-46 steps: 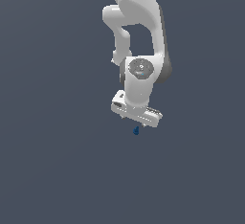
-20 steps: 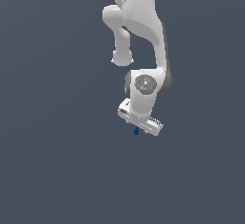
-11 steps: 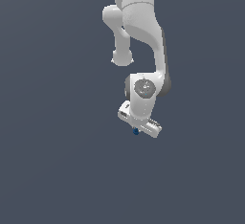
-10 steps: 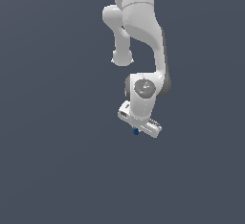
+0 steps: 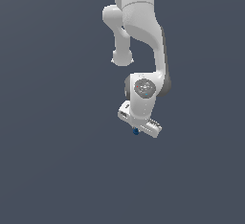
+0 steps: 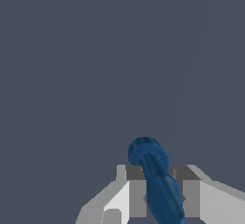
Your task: Pick up the object and move it to a goal position.
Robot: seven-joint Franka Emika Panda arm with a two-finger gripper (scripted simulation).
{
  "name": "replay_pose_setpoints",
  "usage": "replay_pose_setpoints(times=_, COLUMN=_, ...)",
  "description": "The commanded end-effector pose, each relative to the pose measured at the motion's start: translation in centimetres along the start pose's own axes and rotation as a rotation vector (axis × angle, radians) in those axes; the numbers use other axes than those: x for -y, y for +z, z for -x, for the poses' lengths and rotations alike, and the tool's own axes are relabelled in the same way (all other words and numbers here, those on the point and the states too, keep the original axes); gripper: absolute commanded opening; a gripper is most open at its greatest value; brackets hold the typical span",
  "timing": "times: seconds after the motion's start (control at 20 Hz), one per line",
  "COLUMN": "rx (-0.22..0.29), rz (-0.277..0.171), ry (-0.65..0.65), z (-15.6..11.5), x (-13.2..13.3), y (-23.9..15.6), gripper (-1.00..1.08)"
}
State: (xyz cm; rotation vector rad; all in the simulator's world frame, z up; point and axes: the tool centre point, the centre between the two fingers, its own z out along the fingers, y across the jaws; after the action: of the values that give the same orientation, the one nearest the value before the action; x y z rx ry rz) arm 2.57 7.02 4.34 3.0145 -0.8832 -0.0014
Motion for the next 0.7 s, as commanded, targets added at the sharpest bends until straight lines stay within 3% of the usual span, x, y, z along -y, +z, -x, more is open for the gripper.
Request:
replay_pose_setpoints(times=0.0, rx=-0.001, rz=-0.001, ry=0.000, z=-0.2, x=0.0, y=-0.5, gripper=-1.00)
replay_pose_setpoints(times=0.65, rx=-0.001, rz=-0.001, ry=0.000, z=-1.9, x=0.3, y=-5.3, gripper=-1.00)
